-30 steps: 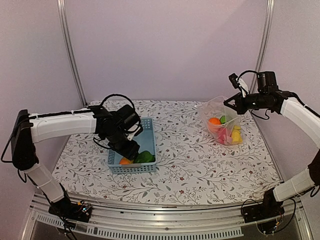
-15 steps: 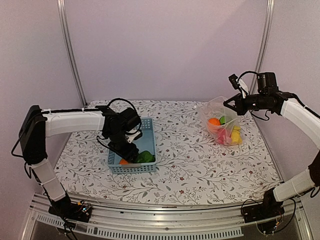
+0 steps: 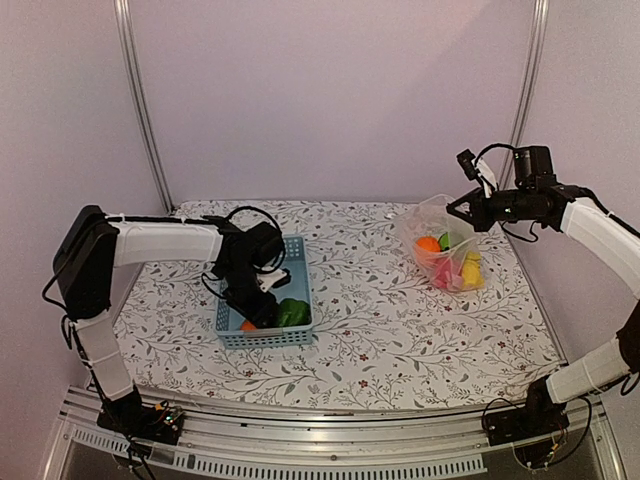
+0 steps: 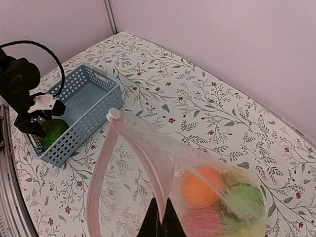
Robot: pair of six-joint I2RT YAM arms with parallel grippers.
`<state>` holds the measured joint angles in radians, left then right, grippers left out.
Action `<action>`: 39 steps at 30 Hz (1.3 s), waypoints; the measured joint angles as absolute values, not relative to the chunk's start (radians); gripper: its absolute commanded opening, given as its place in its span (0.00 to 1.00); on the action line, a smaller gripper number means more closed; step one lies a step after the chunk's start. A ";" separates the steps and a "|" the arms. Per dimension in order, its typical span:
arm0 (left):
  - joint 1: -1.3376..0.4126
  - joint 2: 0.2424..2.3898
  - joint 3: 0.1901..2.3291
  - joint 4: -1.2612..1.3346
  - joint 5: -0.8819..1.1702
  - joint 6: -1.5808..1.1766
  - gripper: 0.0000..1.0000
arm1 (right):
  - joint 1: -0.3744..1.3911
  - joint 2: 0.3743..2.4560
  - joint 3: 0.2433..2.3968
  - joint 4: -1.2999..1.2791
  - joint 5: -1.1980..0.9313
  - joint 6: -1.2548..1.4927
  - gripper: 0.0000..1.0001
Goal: Place the food in the zip-top bag and seal the zipper
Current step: Pick up the fake fruit from the bin, then place the fake fruit in the zipper food storage bag.
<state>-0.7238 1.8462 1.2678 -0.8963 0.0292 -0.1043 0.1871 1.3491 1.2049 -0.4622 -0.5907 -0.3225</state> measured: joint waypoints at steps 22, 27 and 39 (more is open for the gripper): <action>-0.744 1.775 1.696 -0.888 -0.166 -0.103 0.41 | 0.187 1.349 1.274 -0.511 -0.533 -0.315 0.00; -0.859 1.747 1.733 -0.627 -0.144 -0.038 0.42 | 0.188 1.350 1.353 -0.575 -0.533 -0.319 0.00; -1.096 1.802 1.721 0.049 0.008 0.135 0.44 | 0.239 1.421 1.428 -0.643 -0.624 -0.302 0.00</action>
<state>-1.0962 1.8015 1.7214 0.0486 0.0078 0.1349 0.2390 1.4212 1.4281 -0.6434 -0.6239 -0.3016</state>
